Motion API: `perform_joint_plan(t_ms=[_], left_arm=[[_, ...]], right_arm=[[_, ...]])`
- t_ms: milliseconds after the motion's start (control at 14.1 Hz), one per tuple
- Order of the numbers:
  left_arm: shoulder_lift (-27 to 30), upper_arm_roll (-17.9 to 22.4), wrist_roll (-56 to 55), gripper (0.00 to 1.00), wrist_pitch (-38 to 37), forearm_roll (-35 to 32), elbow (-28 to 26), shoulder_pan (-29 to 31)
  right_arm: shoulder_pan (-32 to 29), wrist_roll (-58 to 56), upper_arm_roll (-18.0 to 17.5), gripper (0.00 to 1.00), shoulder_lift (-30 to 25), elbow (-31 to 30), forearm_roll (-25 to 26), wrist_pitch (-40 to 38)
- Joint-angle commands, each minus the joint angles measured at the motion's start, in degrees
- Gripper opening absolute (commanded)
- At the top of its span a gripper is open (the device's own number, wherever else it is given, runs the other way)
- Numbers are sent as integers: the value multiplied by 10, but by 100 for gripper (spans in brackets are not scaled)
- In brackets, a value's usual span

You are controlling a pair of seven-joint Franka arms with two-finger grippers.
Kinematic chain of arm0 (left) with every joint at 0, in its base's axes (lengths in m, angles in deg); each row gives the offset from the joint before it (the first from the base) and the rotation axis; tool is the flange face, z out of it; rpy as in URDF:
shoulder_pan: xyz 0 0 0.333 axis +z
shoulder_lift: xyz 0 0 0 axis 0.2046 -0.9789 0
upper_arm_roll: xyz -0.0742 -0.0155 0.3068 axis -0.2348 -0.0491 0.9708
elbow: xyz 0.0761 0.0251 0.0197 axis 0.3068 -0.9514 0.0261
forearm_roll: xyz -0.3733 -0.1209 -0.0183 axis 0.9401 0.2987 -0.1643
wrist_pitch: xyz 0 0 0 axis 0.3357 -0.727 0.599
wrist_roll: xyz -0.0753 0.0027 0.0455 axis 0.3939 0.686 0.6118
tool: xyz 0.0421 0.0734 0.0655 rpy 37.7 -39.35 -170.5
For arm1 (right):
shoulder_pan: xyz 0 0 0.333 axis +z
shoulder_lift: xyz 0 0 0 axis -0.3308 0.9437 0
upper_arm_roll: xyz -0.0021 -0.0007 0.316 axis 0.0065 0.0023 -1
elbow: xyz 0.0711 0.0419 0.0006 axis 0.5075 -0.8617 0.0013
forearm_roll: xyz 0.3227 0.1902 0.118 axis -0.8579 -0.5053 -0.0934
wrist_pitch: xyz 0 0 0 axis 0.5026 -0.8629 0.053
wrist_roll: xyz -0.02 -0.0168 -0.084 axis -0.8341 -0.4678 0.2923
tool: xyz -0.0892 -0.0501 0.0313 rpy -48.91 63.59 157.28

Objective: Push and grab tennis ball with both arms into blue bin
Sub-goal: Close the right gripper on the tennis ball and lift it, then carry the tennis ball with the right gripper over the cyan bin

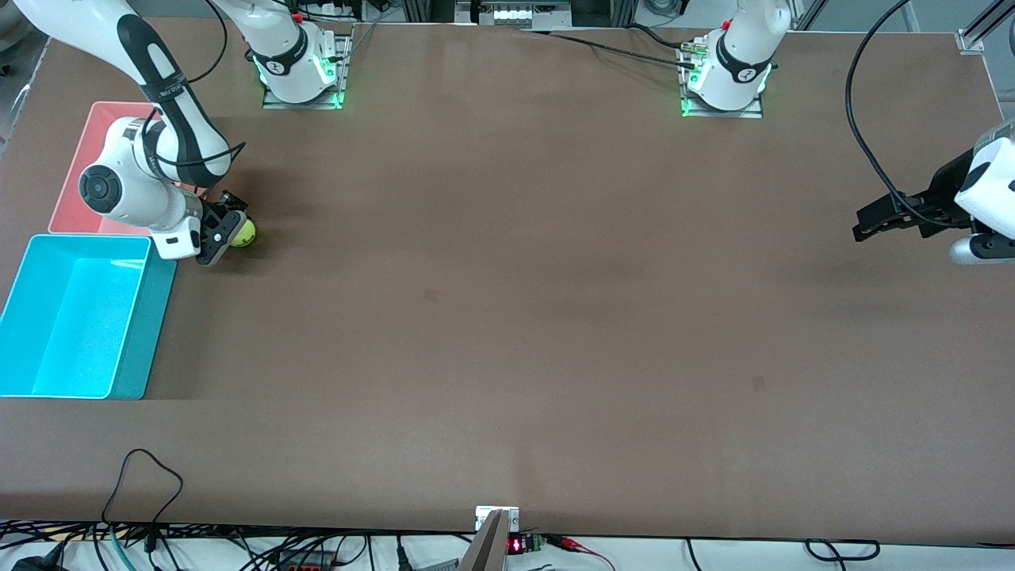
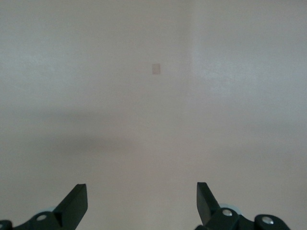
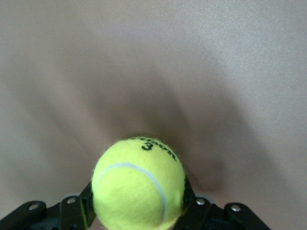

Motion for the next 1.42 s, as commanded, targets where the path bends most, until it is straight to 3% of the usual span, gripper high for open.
perform_joint_plan(t_ms=[0,284,497,852,923,1350], left_arm=[[7,0,11,100,-3,6,-6,1],[7,0,10,100,-3,6,-5,0],[7,-1,11,100,-3,7,-4,-1],[7,-2,11,100,-3,7,4,-4],[7,-5,10,100,-3,6,4,-14],[6,2,10,100,-3,4,8,-25]], right_arm=[[-9,2,-7,27,-5,-3,6,4],[-9,29,-7,11,-21,5,5,0],[-9,100,-6,7,-48,34,1,-13],[-11,235,-3,7,-51,172,-2,-141],[-13,275,0,12,-50,192,-3,-148],[-31,322,65,10,-21,256,3,-152]])
